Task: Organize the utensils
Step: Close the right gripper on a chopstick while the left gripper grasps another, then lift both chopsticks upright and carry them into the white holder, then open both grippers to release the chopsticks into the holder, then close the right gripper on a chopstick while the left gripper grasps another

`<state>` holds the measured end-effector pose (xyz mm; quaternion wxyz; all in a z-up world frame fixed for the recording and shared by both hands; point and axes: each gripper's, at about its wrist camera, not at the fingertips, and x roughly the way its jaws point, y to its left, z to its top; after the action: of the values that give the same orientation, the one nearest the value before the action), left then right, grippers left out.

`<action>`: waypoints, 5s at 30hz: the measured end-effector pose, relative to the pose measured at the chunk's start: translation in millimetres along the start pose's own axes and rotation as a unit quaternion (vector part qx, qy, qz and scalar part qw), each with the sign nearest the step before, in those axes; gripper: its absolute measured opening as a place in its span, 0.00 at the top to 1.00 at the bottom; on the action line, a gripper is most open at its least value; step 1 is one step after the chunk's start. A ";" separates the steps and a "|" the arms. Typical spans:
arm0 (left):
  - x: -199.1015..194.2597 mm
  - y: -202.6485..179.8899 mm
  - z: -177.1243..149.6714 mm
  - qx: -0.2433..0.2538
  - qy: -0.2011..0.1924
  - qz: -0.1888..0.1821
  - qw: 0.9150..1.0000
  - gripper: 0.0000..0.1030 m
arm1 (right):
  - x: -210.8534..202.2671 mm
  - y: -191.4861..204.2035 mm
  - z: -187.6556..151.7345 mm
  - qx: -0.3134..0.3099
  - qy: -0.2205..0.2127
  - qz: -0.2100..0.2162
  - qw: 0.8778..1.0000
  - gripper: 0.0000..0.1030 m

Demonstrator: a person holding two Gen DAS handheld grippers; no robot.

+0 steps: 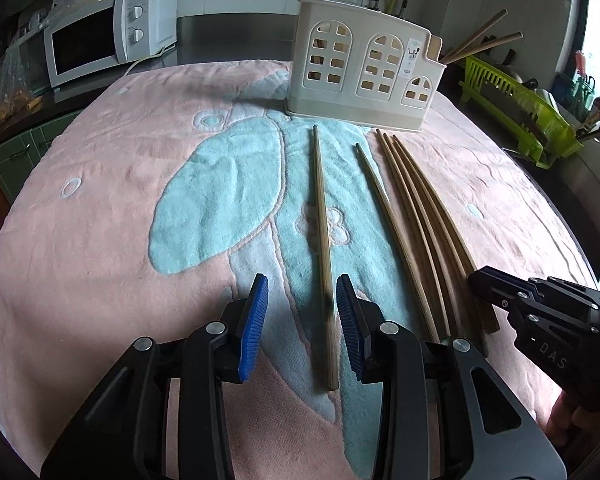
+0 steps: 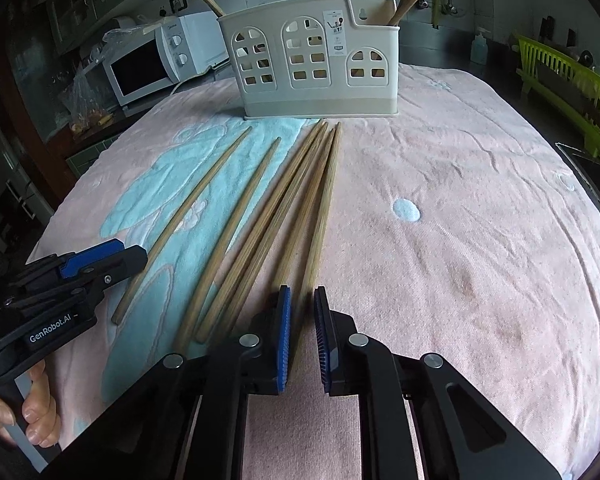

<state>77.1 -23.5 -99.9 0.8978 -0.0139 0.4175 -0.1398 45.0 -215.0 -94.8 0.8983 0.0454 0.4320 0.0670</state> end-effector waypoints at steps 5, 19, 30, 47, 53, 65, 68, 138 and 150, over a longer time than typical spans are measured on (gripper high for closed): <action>4.3 -2.4 -1.8 0.002 0.007 0.002 1.000 0.69 | 0.0 0.1 -1.5 -0.003 -0.001 -0.005 1.000 0.91; 6.0 -18.2 -3.8 0.029 0.011 0.017 0.999 0.94 | -1.1 -1.8 -1.7 -0.003 -0.003 -0.006 1.000 0.93; -8.1 -13.1 10.6 0.023 -0.003 -0.003 1.000 0.95 | -38.0 -9.4 11.4 -0.005 -0.056 -0.013 0.998 0.94; -52.4 -1.7 65.6 0.009 -0.111 -0.031 0.993 0.95 | -95.0 -8.8 73.7 -0.036 -0.163 -0.017 0.986 0.94; -54.9 -1.3 84.1 0.015 -0.128 -0.035 0.991 0.95 | -99.6 -10.5 103.1 -0.047 -0.176 -0.011 0.983 0.94; -81.4 -2.8 142.3 0.033 -0.158 -0.048 0.986 0.95 | -127.9 -21.5 161.8 -0.078 -0.189 0.018 0.979 0.94; -94.5 -8.2 157.7 0.043 -0.175 -0.055 0.982 0.95 | -139.1 -24.7 177.8 -0.089 -0.188 0.022 0.978 0.94; -114.6 20.1 104.3 -0.028 -0.194 0.007 0.981 0.63 | -33.7 -0.2 13.4 0.016 -0.031 0.053 0.998 0.86; -98.5 50.3 59.7 -0.059 -0.166 0.031 0.984 0.63 | -2.2 3.7 0.9 0.040 0.008 0.053 0.998 0.89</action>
<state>73.8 45.1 5.3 0.9562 -0.0774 0.2701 -0.0826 44.1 -211.8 -92.0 0.8876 0.1039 0.4382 0.0971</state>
